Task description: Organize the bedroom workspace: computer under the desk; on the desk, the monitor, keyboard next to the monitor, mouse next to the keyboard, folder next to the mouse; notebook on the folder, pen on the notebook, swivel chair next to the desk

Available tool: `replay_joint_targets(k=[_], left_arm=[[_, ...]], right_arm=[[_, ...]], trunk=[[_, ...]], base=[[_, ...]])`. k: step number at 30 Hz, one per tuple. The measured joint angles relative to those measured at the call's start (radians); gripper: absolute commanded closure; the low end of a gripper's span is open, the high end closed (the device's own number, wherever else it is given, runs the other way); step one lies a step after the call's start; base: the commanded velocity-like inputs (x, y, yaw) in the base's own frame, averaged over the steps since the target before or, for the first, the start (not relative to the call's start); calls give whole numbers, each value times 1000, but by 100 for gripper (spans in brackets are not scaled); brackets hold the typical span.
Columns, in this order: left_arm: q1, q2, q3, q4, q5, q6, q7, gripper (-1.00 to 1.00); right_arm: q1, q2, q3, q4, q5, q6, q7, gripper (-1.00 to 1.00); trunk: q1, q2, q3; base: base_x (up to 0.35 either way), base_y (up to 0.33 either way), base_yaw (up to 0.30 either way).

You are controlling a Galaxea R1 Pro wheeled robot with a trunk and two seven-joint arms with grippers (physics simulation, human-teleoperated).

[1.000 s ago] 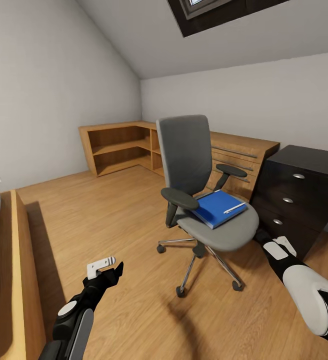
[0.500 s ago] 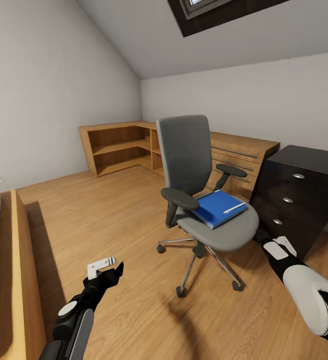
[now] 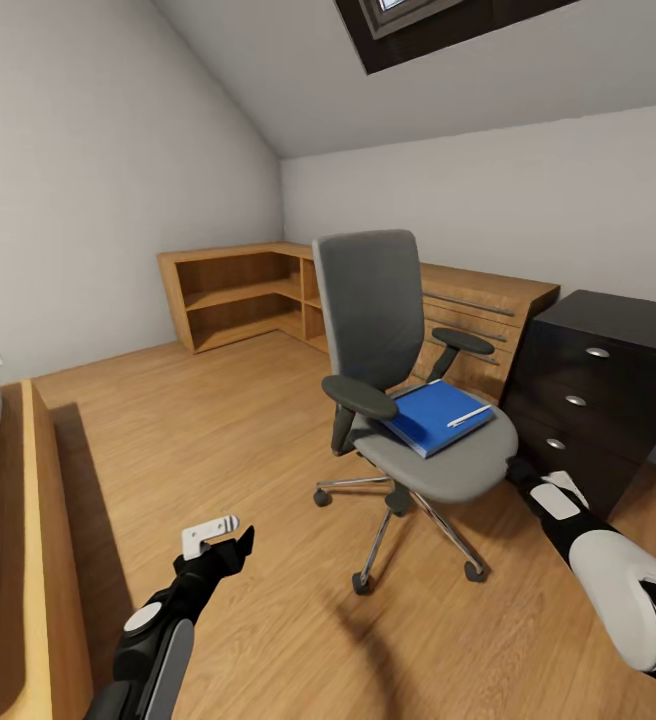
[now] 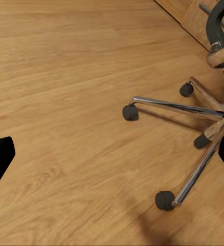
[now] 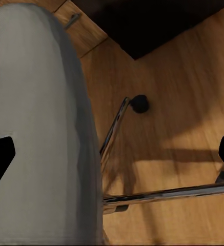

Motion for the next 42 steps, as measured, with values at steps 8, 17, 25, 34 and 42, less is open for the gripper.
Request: replay_joint_targets(k=[8, 17, 25, 34, 42], left_arm=[[0, 0, -8, 3, 0, 0, 0, -100], [0, 0, -13, 4, -1, 0, 0, -100], [0, 0, -15, 4, -1, 0, 0, -100], [0, 1, -15, 4, -2, -1, -3, -100], [0, 1, -15, 4, 0, 0, -4, -100]], right_arm=[[0, -24, 5, 7, -52, 131, 101, -100], [1, -43, 8, 8, -107, 225, 136, -100], [1, -45, 8, 10, -114, 242, 141, -100], [2, -40, 10, 27, -116, 243, 141, -100], [2, -36, 11, 34, -118, 243, 142, -100]], trunk=[[0, 0, 0], [0, 0, 0], [0, 0, 0], [0, 0, 0], [0, 0, 0]], base=[[0, 0, 0], [0, 0, 0], [0, 0, 0], [45, 0, 0], [43, 0, 0]])
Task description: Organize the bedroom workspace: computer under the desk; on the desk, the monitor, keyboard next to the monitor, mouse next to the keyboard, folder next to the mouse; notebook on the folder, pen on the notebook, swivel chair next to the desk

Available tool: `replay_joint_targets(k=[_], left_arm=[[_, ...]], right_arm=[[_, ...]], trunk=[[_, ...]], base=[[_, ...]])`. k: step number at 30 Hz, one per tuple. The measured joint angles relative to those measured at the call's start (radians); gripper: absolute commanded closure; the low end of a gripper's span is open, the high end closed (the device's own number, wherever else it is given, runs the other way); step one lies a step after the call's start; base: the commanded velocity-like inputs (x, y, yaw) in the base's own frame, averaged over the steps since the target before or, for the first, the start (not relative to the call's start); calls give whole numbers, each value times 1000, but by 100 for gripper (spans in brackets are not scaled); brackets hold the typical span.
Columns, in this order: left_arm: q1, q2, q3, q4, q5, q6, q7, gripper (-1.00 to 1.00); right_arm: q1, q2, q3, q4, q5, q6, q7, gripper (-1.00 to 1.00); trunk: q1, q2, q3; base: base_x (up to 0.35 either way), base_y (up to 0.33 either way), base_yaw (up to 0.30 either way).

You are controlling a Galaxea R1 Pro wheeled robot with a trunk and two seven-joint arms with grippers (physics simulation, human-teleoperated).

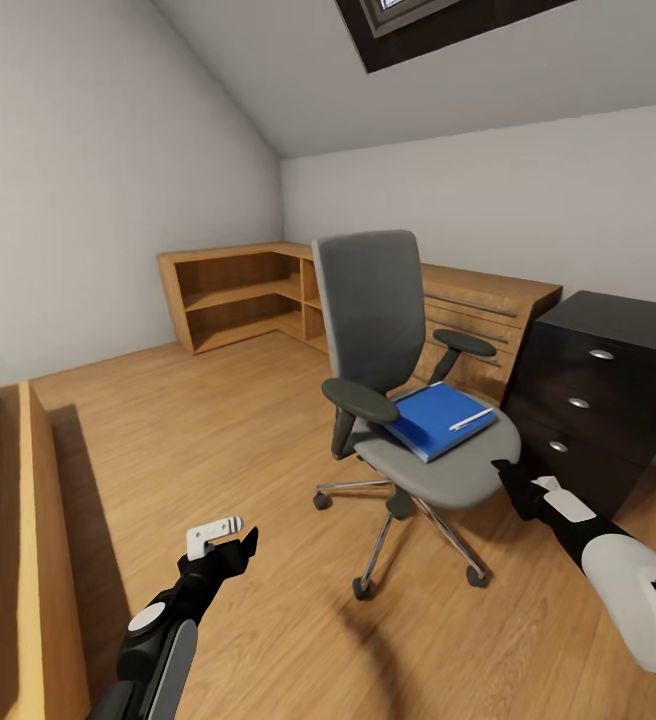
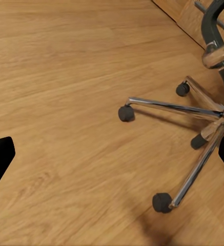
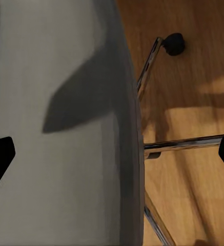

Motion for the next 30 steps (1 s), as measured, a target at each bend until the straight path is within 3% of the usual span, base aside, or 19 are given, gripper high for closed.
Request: replay_joint_targets(k=[19, 23, 30], left_arm=[[0, 0, -11, 0, 0, 0, 0, -100], [0, 0, -13, 0, 0, 0, 1, -100], [0, 0, -13, 0, 0, 0, 1, -100]], right_arm=[[-1, 1, -13, -3, -2, -1, 3, -100], [-1, 1, -11, -2, -5, -2, 3, -100], [0, 2, 1, 0, 2, -3, 0, -100]], trunk=[[-1, 0, 0], [0, 0, 0], [1, 0, 0]], base=[[265, 0, 0], [29, 0, 0], [-293, -72, 0]])
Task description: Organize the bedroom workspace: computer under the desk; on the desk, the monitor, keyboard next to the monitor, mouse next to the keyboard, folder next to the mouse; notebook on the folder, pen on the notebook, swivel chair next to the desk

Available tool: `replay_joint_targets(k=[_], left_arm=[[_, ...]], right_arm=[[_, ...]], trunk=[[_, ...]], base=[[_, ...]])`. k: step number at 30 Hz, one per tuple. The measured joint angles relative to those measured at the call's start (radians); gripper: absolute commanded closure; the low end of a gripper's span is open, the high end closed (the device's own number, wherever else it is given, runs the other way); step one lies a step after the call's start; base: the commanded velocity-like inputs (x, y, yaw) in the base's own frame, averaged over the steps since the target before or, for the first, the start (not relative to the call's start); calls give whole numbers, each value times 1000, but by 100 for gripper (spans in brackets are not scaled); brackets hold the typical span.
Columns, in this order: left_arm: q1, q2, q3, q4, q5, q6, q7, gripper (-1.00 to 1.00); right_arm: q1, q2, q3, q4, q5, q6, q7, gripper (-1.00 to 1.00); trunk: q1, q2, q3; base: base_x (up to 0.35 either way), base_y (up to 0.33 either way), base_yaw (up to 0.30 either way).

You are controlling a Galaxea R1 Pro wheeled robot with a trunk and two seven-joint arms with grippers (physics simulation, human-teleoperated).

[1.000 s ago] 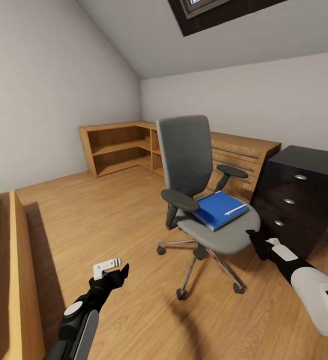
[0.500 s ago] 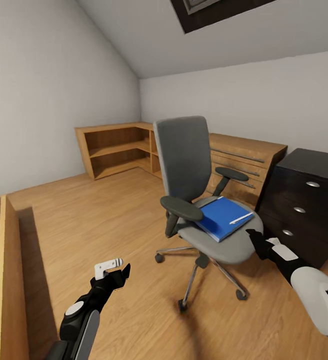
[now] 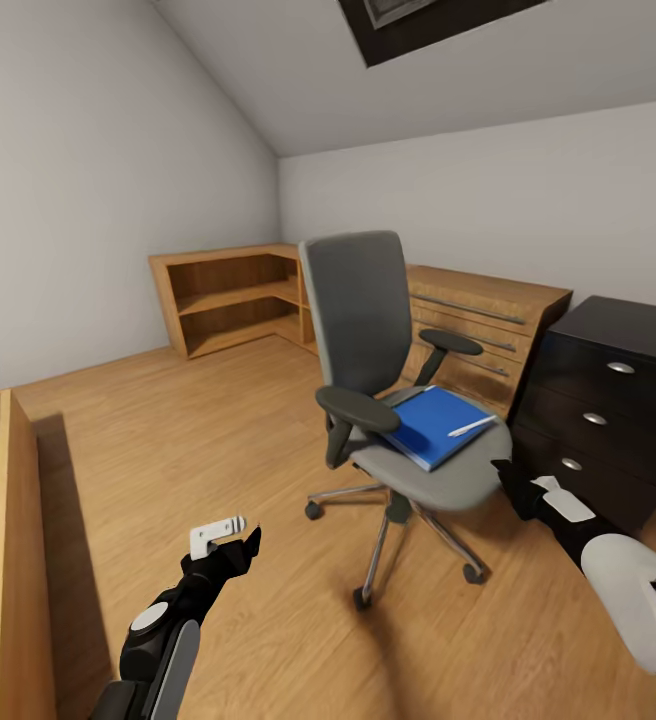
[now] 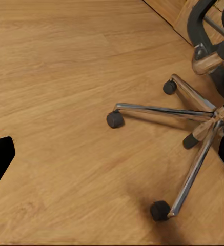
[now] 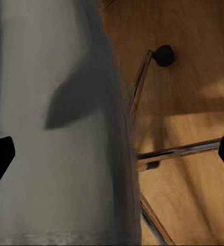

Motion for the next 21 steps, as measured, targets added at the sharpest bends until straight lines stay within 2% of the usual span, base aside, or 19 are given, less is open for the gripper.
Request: replay_joint_targets(k=[11, 16, 21], left_arm=[[0, 0, 0, 0, 0, 0, 0, -100], [0, 0, 0, 0, 0, 0, 0, -100], [0, 0, 0, 1, 0, 0, 0, -100]], right_arm=[[0, 3, 1, 0, 0, 0, 0, -100], [0, 19, 1, 0, 1, -1, 0, -100], [0, 37, 2, 0, 3, -2, 1, -100]], trunk=[[0, 0, 0], [0, 0, 0], [0, 0, 0]], base=[[-270, -35, 0], [-285, -2, 0], [-141, 0, 0]])
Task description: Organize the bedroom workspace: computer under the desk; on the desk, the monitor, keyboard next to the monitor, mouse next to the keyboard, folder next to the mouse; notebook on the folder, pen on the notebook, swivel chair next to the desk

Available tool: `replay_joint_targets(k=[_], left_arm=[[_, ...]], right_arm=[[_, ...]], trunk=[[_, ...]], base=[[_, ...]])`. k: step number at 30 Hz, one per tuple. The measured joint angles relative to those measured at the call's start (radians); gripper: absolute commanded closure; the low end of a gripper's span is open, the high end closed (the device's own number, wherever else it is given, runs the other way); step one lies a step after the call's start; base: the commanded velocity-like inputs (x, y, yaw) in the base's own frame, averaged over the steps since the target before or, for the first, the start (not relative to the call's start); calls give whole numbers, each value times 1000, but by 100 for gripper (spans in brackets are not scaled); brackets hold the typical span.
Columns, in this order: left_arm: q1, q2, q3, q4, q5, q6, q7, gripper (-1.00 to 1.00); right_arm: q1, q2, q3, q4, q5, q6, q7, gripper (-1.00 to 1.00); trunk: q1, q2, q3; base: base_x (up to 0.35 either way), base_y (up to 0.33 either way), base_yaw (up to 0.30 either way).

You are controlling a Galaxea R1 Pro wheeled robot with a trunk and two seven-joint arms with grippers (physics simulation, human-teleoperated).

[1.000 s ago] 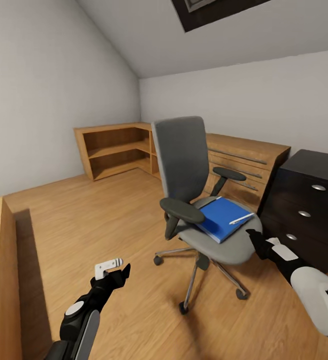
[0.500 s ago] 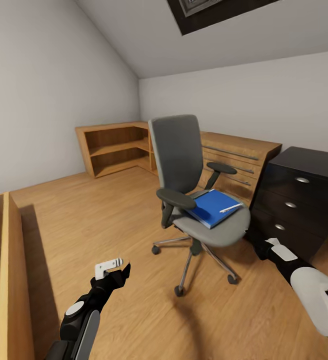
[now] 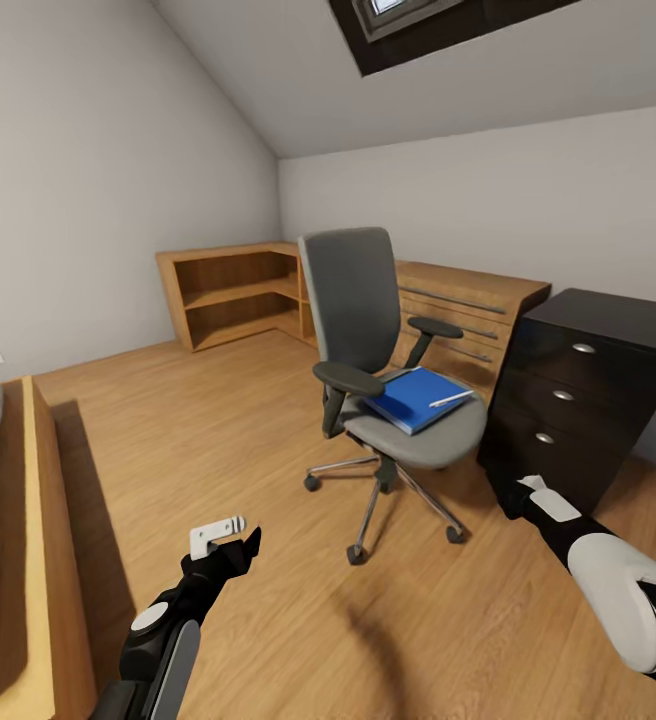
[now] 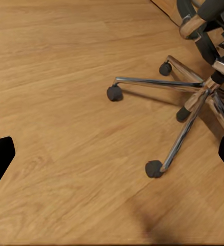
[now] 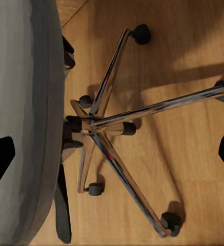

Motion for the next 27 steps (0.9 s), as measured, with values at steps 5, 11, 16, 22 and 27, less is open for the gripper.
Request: replay_joint_targets(k=[5, 11, 16, 22, 27], left_arm=[[0, 0, 0, 1, 0, 0, 1, -100], [0, 0, 0, 1, 0, 0, 1, -100], [0, 0, 0, 1, 0, 0, 2, -100], [0, 0, 0, 2, 0, 0, 1, -100], [0, 0, 0, 1, 0, 0, 2, -100]], right_arm=[[0, 25, 2, 0, 9, -1, 1, -100], [0, 58, 2, 0, 46, -2, 2, -100], [1, 108, 3, 0, 88, -5, 3, -100], [2, 163, 2, 1, 151, -7, 3, -100], [2, 182, 2, 0, 170, -7, 3, -100]], trunk=[[0, 0, 0], [0, 0, 0], [0, 0, 0], [0, 0, 0], [0, 0, 0]], base=[[-33, 0, 0], [-6, 0, 0], [-1, 0, 0], [0, 0, 0], [0, 0, 0]])
